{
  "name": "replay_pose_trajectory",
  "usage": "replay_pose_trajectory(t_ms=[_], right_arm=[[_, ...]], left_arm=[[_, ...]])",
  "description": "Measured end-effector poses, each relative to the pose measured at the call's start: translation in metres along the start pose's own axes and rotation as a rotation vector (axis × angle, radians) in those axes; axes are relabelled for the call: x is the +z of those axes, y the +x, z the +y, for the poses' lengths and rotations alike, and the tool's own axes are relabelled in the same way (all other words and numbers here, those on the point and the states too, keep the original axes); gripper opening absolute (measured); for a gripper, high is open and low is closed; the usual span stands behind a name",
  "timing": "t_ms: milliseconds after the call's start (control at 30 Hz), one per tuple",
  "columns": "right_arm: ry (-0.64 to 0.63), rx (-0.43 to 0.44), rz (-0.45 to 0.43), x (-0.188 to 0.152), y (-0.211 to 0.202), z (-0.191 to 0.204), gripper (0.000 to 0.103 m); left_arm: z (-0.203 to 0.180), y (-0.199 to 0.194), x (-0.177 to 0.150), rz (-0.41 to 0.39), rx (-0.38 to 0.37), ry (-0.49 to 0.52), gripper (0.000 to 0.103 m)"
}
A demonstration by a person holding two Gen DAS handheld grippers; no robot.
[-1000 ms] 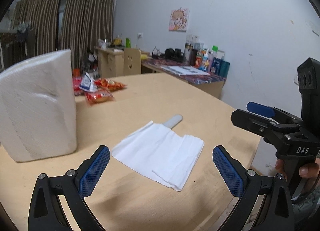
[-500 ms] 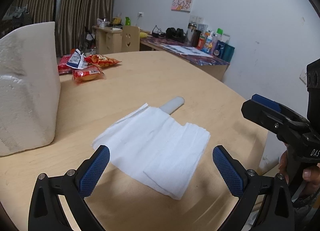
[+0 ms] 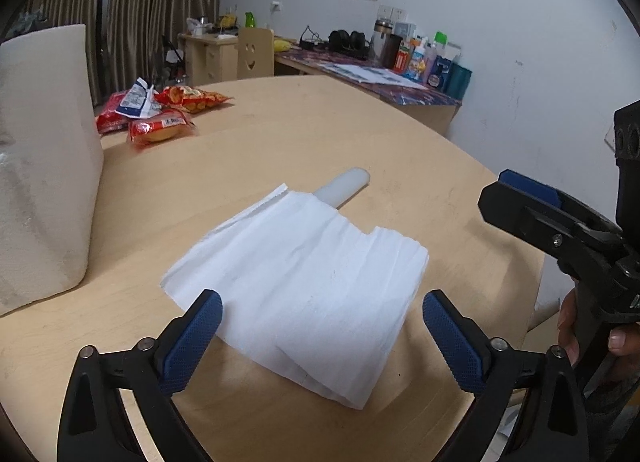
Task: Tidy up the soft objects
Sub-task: 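Move both open tools toward the white cloth on the table, then grasp the white cloth with the left tool and lift it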
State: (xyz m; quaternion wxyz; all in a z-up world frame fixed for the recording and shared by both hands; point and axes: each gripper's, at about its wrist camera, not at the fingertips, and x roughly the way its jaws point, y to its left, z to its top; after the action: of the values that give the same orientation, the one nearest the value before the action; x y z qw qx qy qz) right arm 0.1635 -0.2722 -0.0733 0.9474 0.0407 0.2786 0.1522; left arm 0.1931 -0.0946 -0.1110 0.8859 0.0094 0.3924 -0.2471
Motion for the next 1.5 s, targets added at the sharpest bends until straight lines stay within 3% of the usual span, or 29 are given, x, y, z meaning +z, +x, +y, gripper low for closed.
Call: replay_pose_trajectory(t_ms=[133, 267, 533, 633, 700, 833, 900, 967, 1300, 1500], right_arm=[[0.006, 0.012, -0.003, 0.001, 0.001, -0.002, 0.103], [0.007, 0.017, -0.002, 0.001, 0.003, -0.004, 0.103], [0.010, 0.005, 0.006, 0.001, 0.001, -0.008, 0.103], [0.008, 0.001, 0.008, 0.002, 0.000, -0.008, 0.103], [0.007, 0.001, 0.008, 0.003, 0.001, -0.008, 0.103], [0.006, 0.005, 0.010, 0.004, 0.002, -0.007, 0.103], [0.006, 0.005, 0.010, 0.004, 0.002, -0.007, 0.103], [0.004, 0.007, 0.013, 0.005, 0.004, -0.006, 0.103], [0.011, 0.017, 0.040, 0.007, 0.016, -0.005, 0.103], [-0.004, 0.029, 0.054, 0.010, 0.022, 0.002, 0.103]], left_arm=[[0.003, 0.011, 0.001, 0.055, -0.004, -0.014, 0.090], [0.005, 0.012, 0.000, 0.053, 0.004, -0.016, 0.088], [-0.005, 0.016, -0.004, 0.066, 0.099, 0.067, 0.073], [-0.008, 0.017, -0.005, 0.067, 0.137, 0.086, 0.062], [-0.010, 0.016, -0.005, 0.060, 0.142, 0.093, 0.046], [-0.009, 0.012, -0.007, 0.038, 0.144, 0.098, 0.032], [-0.008, 0.012, -0.007, 0.032, 0.146, 0.095, 0.016], [-0.007, 0.011, -0.007, 0.028, 0.145, 0.089, 0.009], [-0.002, -0.005, -0.006, -0.026, 0.114, 0.068, 0.007], [0.013, -0.021, -0.003, -0.060, 0.156, 0.025, 0.007]])
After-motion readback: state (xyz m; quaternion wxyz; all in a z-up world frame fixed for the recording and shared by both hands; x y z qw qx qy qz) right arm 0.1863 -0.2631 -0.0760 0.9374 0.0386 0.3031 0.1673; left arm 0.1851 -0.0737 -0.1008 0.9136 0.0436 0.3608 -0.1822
